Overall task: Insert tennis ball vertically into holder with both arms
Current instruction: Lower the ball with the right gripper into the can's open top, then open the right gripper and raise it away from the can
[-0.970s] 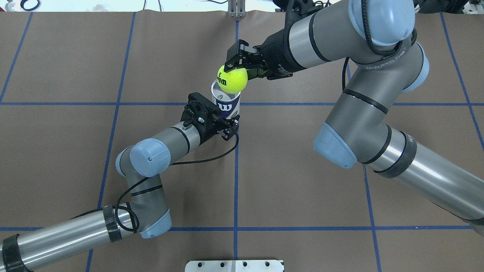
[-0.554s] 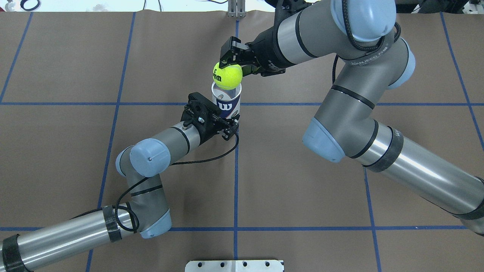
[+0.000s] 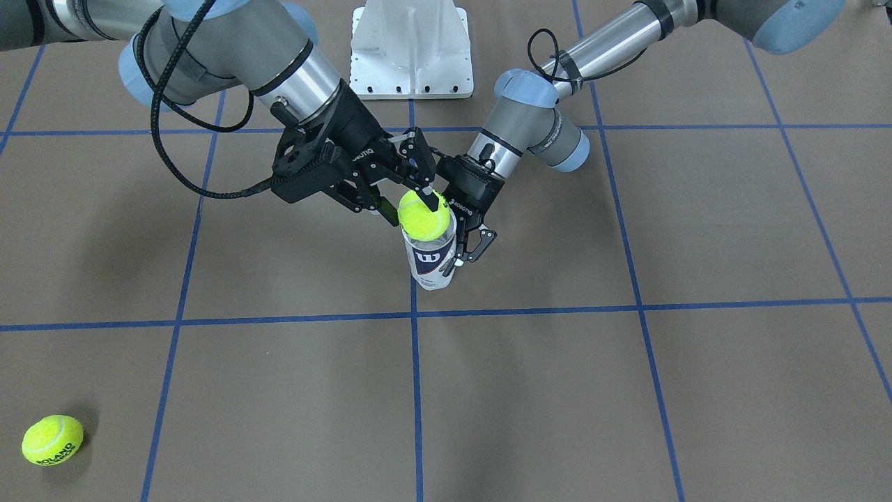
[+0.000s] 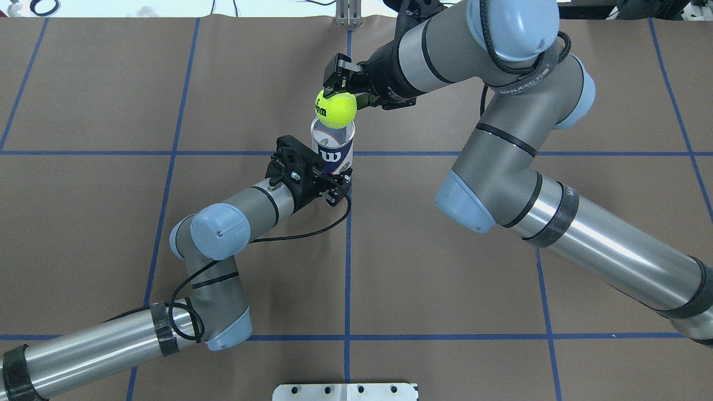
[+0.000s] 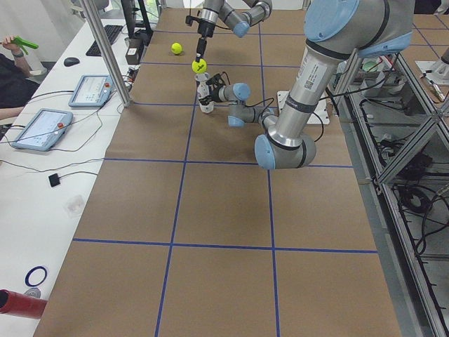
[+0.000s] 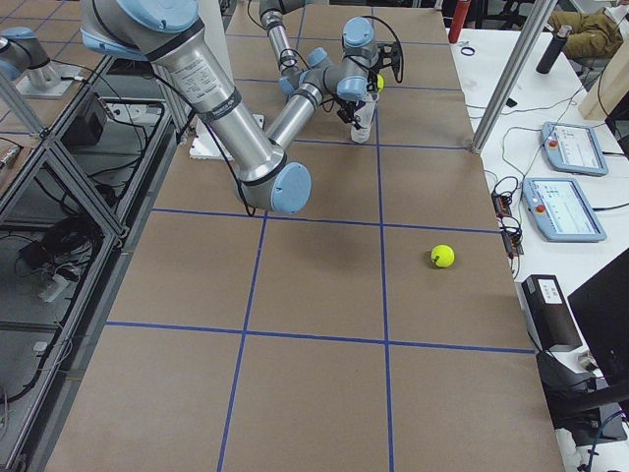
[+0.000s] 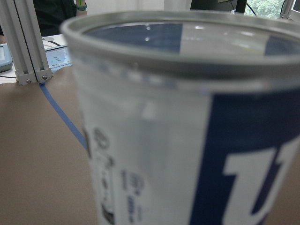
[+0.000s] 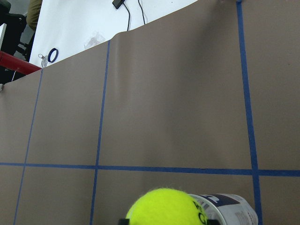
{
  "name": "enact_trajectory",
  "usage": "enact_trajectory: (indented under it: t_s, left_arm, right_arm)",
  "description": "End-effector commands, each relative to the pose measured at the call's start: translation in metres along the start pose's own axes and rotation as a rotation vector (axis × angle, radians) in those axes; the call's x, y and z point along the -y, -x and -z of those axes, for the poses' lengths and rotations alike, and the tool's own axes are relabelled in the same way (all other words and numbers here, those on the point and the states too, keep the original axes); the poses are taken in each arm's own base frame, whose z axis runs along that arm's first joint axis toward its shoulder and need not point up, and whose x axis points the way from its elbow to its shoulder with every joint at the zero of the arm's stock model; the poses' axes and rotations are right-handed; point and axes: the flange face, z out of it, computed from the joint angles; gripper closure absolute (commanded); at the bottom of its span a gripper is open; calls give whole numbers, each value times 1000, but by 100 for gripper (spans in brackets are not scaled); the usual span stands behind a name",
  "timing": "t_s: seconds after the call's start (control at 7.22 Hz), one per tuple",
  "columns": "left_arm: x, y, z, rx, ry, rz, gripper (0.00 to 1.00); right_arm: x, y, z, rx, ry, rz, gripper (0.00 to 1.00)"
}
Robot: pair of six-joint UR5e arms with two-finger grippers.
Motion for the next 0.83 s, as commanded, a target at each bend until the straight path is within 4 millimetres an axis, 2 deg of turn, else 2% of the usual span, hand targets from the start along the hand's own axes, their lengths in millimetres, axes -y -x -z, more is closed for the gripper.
enact_trajectory:
  t_s: [0.0,0.14,0.69]
  left_arm:
    - [1,2,0,2,-2,0,28]
    - [1,2,0,2,-2,0,28]
    - [1,2,0,3,0,0,28]
  right_arm:
    - [-4,1,-4,-1,4,0,72]
    - [-6,2,-6,-1,-13,1,2]
    - [-11,5,-6,3,-33,5,1]
